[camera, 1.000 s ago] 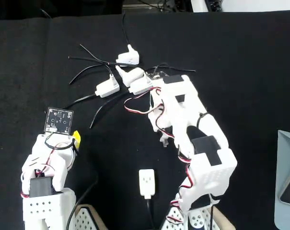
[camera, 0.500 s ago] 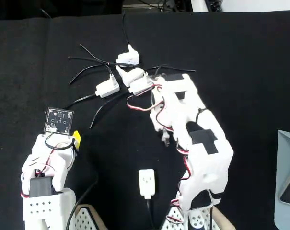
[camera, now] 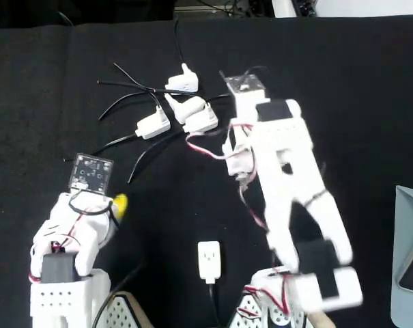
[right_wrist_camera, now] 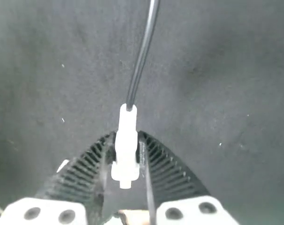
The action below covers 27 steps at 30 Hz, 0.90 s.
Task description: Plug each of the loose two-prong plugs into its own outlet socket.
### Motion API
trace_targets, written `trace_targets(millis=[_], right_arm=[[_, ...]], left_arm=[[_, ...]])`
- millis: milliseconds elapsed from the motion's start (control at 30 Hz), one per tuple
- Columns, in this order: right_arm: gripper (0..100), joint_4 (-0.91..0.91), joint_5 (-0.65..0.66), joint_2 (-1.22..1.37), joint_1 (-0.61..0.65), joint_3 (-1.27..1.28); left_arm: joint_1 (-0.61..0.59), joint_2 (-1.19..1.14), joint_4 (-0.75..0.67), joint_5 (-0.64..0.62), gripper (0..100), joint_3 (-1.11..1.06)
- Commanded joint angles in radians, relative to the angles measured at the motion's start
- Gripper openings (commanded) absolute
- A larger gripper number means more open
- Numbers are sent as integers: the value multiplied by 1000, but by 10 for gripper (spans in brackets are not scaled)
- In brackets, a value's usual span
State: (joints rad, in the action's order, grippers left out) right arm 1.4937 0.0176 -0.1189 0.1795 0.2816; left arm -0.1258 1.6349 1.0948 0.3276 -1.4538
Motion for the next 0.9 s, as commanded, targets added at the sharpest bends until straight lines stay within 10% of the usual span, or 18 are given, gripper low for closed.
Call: trace_targets(millis=[0, 467, 867], right_arm=[[11, -138, -80, -208, -12, 136], [12, -588, -282, -700, -117, 608], [12, -907, -414, -889, -273, 871]], left_arm=[[127, 2, 143, -12, 342, 153], [308, -32, 218, -12, 345, 263], [532, -658, 275, -180, 347, 568]])
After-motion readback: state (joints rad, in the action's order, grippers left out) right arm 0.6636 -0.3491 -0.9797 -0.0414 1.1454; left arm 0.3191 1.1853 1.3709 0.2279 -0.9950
